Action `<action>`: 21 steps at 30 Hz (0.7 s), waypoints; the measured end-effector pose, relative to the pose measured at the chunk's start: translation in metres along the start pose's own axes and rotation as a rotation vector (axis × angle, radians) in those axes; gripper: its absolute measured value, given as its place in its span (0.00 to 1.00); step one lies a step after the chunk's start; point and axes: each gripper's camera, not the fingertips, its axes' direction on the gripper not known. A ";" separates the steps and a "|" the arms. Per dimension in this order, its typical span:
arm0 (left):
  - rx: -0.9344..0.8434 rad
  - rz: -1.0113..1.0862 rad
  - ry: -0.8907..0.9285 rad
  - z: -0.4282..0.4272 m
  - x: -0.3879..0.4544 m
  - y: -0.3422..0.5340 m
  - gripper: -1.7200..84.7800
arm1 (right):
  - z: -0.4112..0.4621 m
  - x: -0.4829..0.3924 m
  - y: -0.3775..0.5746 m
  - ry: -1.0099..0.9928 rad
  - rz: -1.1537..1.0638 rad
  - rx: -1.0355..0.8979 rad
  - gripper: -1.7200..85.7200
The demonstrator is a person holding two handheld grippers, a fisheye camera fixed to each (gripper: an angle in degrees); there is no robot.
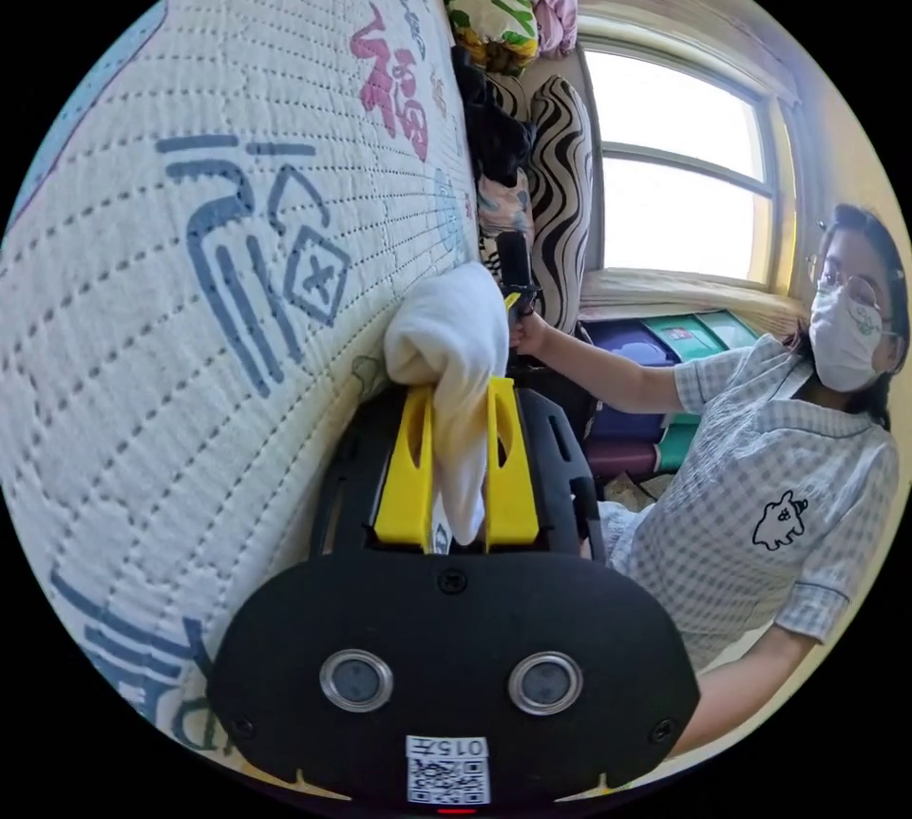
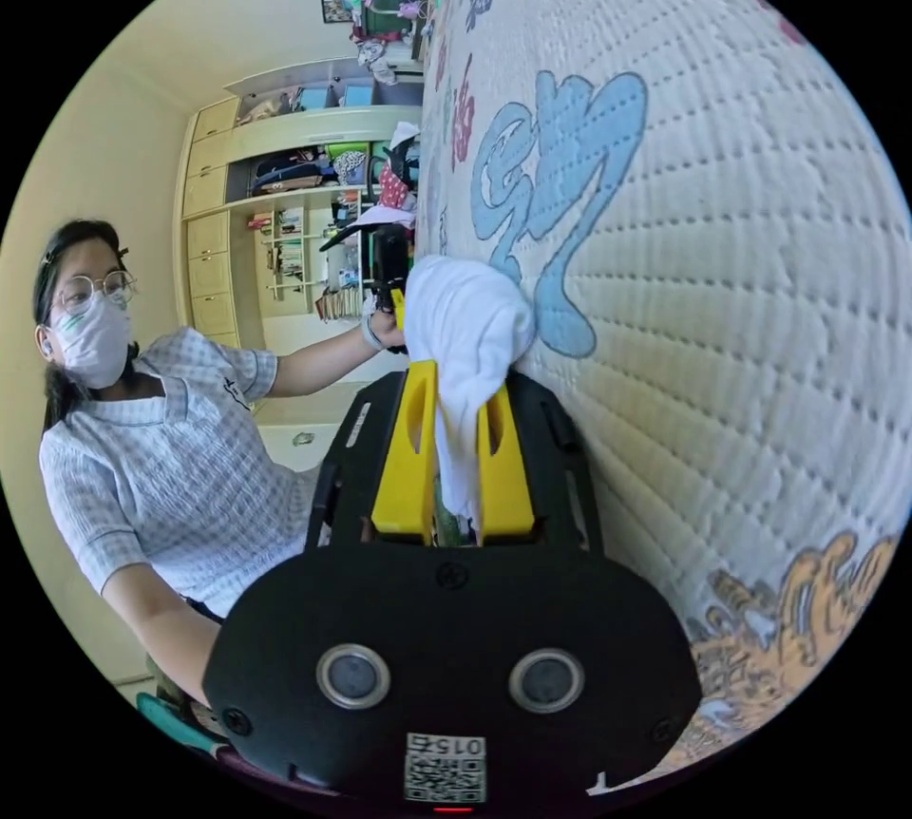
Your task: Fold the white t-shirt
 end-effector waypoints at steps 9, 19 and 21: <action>0.200 -0.025 0.064 -0.119 0.092 0.085 0.07 | 0.053 -0.088 -0.013 -0.007 -0.050 -0.024 0.03; 0.547 -0.198 -0.151 -0.371 0.196 0.334 0.06 | 0.358 -0.194 -0.128 -0.254 -0.207 -0.320 0.03; 0.584 -0.269 -0.174 -0.402 0.192 0.374 0.06 | 0.418 -0.202 -0.141 -0.233 -0.187 -0.374 0.03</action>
